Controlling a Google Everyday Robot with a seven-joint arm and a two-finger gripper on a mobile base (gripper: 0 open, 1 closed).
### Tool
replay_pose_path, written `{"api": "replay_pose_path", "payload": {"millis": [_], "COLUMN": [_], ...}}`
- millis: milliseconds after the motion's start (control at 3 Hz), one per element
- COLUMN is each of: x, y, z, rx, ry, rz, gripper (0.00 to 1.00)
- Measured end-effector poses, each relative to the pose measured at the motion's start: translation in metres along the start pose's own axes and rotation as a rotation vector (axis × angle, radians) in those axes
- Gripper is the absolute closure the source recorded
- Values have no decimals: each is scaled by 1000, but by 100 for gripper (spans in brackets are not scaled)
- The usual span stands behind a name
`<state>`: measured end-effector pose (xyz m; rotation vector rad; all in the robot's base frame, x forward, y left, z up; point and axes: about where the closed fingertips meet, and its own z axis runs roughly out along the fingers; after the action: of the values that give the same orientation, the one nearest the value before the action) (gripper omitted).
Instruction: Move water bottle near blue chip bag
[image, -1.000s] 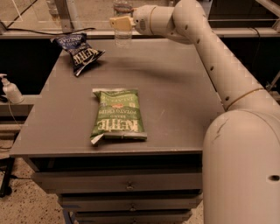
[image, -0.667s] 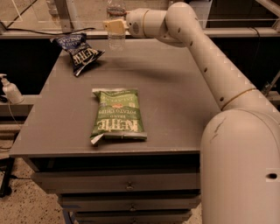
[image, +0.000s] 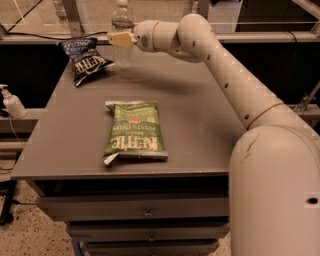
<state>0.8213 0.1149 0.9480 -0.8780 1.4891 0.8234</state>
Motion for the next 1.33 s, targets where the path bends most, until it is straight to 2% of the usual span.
{"api": "replay_pose_path", "payload": {"millis": [667, 1000, 1333], "x": [22, 27, 30], "y": [6, 8, 9], "z": [-3, -2, -1], "rx": [6, 3, 0], "ry": [24, 32, 36], "rz": [34, 48, 50], "gripper": [100, 83, 60]}}
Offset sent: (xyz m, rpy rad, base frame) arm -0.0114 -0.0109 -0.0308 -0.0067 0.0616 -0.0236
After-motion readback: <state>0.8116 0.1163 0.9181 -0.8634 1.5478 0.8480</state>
